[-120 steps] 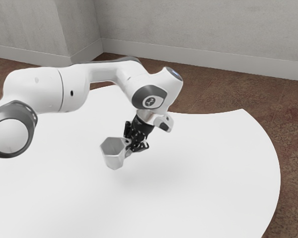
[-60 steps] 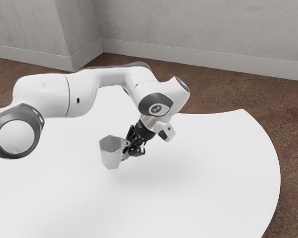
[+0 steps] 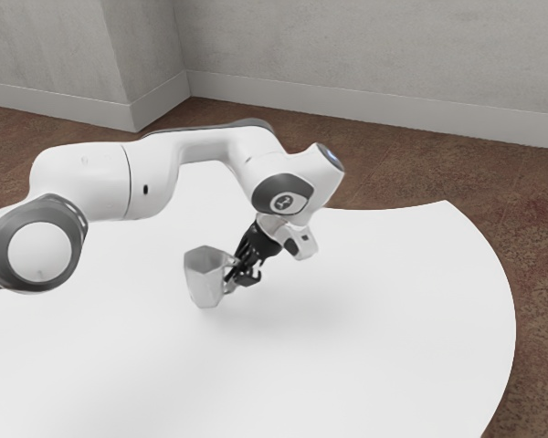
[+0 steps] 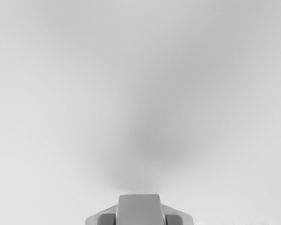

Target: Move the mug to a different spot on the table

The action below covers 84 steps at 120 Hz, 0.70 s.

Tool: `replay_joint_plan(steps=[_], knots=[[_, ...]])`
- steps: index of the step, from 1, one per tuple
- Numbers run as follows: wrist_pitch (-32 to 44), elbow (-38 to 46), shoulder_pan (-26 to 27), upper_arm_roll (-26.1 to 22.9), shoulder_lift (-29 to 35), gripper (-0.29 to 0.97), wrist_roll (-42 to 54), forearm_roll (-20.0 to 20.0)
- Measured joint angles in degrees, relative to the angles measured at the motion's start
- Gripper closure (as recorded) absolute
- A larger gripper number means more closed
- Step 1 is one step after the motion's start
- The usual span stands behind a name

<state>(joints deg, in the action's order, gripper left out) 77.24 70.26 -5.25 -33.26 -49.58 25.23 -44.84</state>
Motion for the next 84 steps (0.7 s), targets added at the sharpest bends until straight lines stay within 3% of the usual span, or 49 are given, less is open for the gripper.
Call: replay_joint_plan(steps=[84], knots=[[2.9, 0.7, -0.6, 0.0, -1.2, 0.66, 6.8, -0.9]])
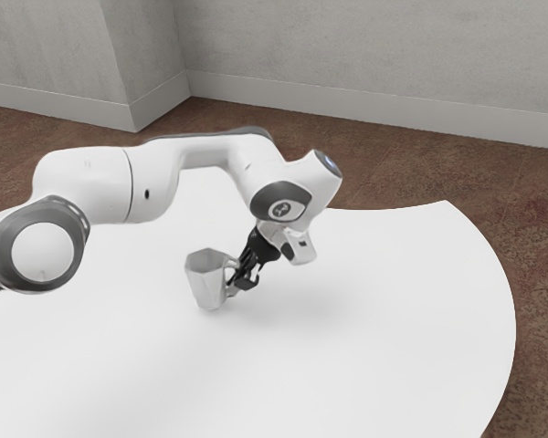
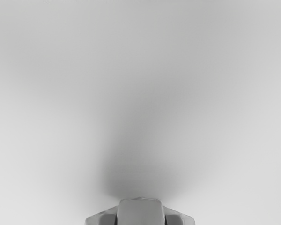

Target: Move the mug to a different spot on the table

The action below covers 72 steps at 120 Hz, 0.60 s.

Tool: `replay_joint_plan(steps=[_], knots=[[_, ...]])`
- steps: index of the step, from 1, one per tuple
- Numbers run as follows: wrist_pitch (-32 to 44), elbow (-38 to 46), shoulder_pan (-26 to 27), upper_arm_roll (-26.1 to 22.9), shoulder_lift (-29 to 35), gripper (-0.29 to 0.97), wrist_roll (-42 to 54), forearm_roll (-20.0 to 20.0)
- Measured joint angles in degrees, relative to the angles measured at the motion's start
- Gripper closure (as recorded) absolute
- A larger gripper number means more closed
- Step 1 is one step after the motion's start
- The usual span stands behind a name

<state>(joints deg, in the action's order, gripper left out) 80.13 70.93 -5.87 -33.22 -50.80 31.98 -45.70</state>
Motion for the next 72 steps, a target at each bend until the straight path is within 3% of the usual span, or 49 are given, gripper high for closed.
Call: replay_joint_plan(steps=[20, 45, 72], knots=[[0.8, 0.1, -0.2, 0.1, -0.2, 0.66, 0.7, 0.1], [1.1, 0.4, -0.3, 0.1, -0.2, 0.28, 1.3, 0.4], [1.1, 0.5, -0.4, 0.2, 0.1, 0.1, 1.0, 2.3]])
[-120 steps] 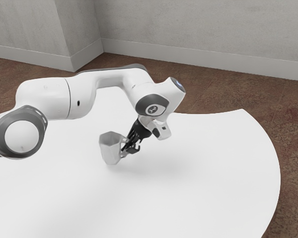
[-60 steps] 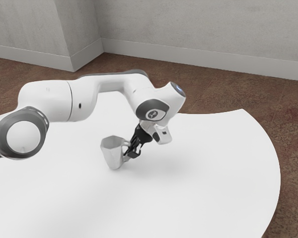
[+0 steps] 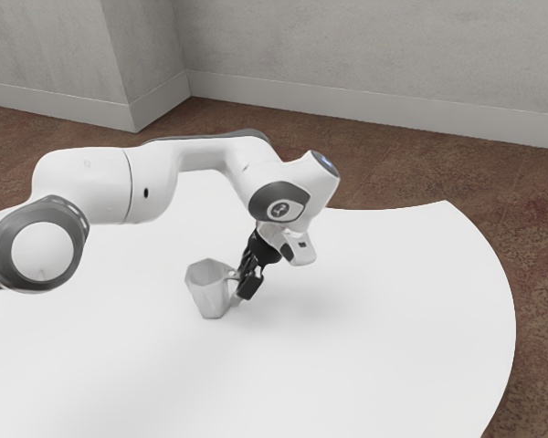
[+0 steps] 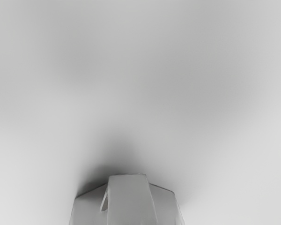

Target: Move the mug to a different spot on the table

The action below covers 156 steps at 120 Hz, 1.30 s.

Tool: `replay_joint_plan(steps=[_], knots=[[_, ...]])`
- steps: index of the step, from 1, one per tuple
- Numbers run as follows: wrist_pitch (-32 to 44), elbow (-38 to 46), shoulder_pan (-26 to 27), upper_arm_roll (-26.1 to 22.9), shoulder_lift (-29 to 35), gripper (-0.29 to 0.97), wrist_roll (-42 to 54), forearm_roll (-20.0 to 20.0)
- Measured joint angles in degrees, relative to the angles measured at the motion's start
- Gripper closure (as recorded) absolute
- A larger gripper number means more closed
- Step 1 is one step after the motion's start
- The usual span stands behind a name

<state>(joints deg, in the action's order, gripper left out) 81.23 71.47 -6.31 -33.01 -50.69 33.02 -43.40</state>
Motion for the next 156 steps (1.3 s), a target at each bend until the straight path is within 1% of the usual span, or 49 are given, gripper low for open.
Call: replay_joint_plan(steps=[29, 74, 112, 122, 136, 140, 149, 156], knots=[[0.5, -0.2, 0.0, 0.1, 0.0, 0.03, -0.3, 0.5], [3.8, -0.8, 0.0, 0.1, 0.1, 0.01, -0.6, 0.6], [11.3, -1.6, 0.0, 0.1, 0.8, 0.0, -1.1, 4.3], [12.7, -1.7, -0.6, 0.4, 2.4, 0.0, -1.1, 6.8], [13.9, -0.8, -0.3, 4.1, 7.2, 0.0, -1.1, 13.3], [14.6, 0.5, 0.6, 6.7, 9.5, 0.0, -1.0, 16.2], [16.3, 5.3, 4.0, 15.4, 17.4, 0.0, -0.6, 23.9], [17.2, 8.3, 5.2, 19.2, 23.4, 0.0, -0.6, 28.5]])
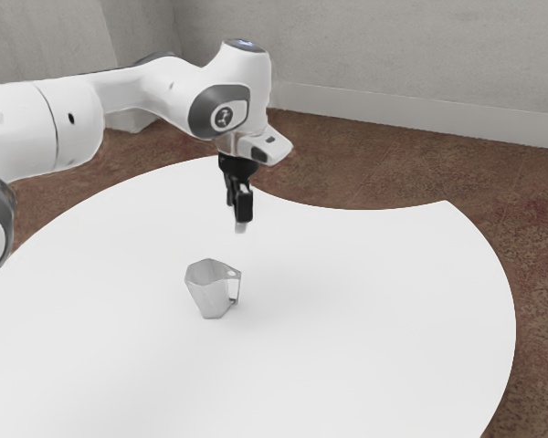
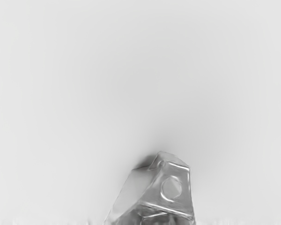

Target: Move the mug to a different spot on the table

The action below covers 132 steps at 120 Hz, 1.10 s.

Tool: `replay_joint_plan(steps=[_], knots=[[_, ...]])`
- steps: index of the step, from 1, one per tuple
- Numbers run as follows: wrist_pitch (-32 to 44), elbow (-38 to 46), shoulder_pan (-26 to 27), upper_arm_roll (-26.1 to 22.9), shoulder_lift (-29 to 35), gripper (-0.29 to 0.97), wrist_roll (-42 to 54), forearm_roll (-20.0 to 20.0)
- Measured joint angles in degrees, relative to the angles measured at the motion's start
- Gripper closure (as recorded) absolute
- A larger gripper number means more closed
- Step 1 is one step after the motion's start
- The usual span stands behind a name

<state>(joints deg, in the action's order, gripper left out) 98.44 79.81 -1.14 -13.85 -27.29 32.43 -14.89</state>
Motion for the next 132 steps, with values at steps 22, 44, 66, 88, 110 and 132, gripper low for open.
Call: replay_joint_plan(steps=[22, 44, 66, 88, 110, 132], knots=[[-2.4, 1.6, 0.6, 2.0, 9.8, 0.0, -4.0, 5.9], [-5.9, 1.7, 0.5, 2.2, 16.4, 0.0, -9.4, 7.3], [-11.2, 1.7, -0.4, 5.2, 23.8, 0.0, -14.3, 7.8], [-14.0, 1.7, -1.0, 5.6, 24.5, 0.0, -19.0, 9.7], [-15.1, 1.9, 0.3, 6.2, 24.6, 0.0, -22.9, 10.8], [-15.8, 1.1, 0.1, 6.5, 23.7, 0.0, -25.7, 11.5]])
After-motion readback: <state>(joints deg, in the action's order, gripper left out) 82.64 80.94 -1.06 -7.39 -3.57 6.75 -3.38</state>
